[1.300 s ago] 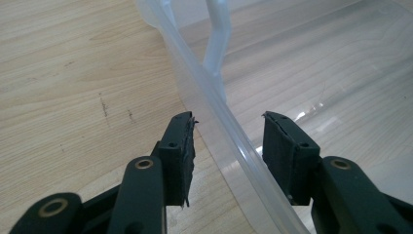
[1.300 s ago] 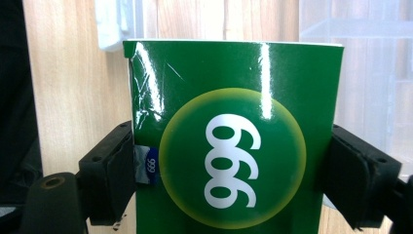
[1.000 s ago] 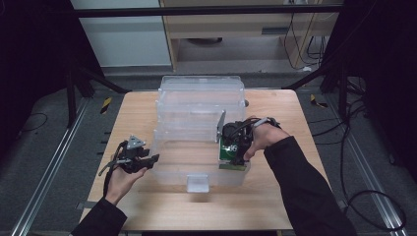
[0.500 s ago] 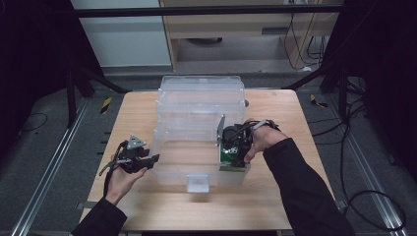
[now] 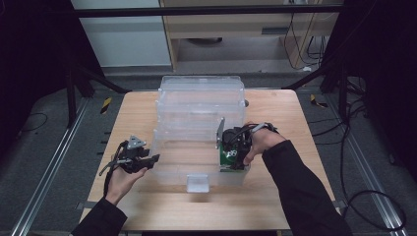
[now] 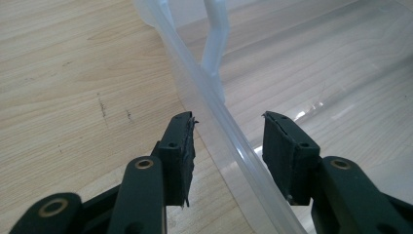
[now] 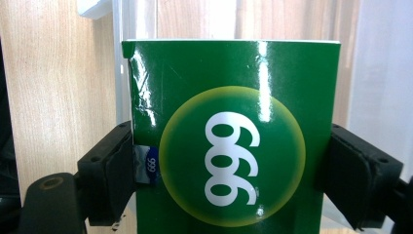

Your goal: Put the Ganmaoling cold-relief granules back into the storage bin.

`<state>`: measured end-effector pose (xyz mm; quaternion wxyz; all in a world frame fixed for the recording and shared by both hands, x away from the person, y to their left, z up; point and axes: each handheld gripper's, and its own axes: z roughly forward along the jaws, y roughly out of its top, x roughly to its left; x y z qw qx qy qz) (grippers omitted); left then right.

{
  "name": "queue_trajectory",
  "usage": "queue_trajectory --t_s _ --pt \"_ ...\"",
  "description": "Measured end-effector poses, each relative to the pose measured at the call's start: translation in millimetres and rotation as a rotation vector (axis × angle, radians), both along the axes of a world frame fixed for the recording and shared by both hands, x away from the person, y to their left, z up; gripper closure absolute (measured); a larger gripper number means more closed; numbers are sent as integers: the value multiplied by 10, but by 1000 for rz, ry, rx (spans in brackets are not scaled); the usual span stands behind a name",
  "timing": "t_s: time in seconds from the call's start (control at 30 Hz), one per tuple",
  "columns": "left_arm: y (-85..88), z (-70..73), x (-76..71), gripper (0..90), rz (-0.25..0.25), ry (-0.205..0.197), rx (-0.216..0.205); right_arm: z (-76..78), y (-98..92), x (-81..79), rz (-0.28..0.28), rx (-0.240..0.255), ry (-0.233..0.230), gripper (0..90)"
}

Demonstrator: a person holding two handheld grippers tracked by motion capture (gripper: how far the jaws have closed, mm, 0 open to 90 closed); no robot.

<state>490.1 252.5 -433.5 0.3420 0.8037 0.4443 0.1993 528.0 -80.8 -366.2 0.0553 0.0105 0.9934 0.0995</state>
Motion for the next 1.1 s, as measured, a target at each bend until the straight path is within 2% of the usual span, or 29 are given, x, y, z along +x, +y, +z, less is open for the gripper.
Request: queue_trajectory --t_s 0.33,0.67,1.1 --pt "-4 -3 2 542 1 -1 1 -126 -43 -6 -30 56 11 161" --pt "-12 -6 2 542 1 -1 4 -184 -87 -11 -49 90 4 151" --pt "-16 -7 0 542 3 -2 4 -189 -121 -28 -72 102 -1 144"
